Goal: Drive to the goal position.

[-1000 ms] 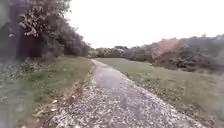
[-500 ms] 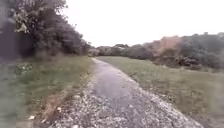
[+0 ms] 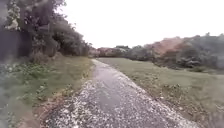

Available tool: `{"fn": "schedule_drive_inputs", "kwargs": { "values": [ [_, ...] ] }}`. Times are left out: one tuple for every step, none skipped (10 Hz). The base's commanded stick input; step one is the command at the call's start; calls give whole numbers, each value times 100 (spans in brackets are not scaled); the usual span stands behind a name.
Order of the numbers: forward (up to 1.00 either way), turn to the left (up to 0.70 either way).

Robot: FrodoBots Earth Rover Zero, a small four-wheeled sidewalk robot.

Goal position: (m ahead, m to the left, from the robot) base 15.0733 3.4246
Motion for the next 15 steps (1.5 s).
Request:
{"fn": "schedule_drive_inputs", "kwargs": {
  "values": [
    [98, 0],
    [98, 0],
    [98, 0],
    [98, 0],
    [98, 0],
    [98, 0],
    [98, 0],
    [98, 0],
    [98, 0],
    [98, 0],
    [98, 0],
    [98, 0],
    [98, 0],
    [98, 1],
    [98, 2]
  ]
}}
